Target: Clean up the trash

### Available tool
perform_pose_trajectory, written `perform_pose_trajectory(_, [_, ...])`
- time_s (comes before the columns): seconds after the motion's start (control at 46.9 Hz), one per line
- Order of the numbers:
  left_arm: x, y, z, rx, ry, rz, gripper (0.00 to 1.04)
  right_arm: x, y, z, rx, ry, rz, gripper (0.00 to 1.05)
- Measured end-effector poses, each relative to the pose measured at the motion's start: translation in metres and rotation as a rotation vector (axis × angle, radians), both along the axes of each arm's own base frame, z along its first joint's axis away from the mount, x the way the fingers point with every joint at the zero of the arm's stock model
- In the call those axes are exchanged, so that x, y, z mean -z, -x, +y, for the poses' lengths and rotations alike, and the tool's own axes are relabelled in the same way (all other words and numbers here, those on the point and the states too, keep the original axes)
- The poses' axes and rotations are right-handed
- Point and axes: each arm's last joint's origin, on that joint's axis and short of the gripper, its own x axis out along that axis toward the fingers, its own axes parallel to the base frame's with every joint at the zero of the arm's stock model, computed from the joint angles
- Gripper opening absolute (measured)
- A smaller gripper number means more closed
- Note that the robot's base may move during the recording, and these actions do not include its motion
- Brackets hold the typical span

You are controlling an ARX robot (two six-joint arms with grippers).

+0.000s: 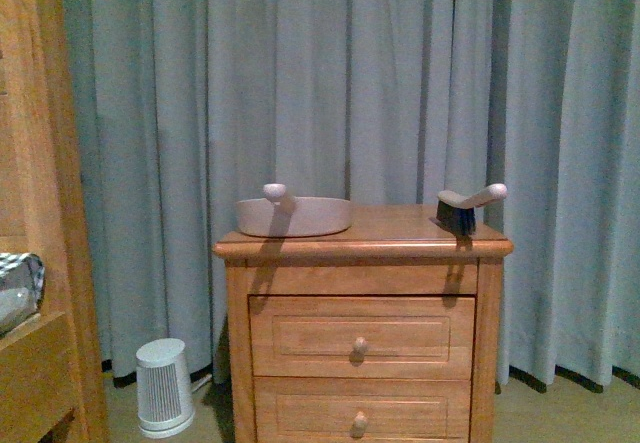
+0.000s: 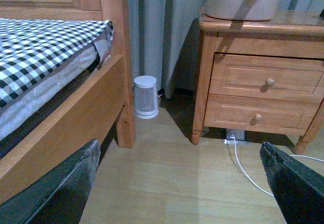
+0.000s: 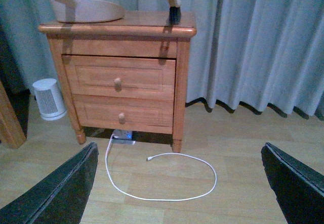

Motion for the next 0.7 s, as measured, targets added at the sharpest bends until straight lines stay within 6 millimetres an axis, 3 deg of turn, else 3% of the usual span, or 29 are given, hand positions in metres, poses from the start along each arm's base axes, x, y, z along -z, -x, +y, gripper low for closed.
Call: perform_pose_trajectory(0.704, [0.0000,0.0000,0.0000,0.000,0.000,0.000,0.97,0.0000,0.0000,0.0000,0.000,0.000,0.000,0.97])
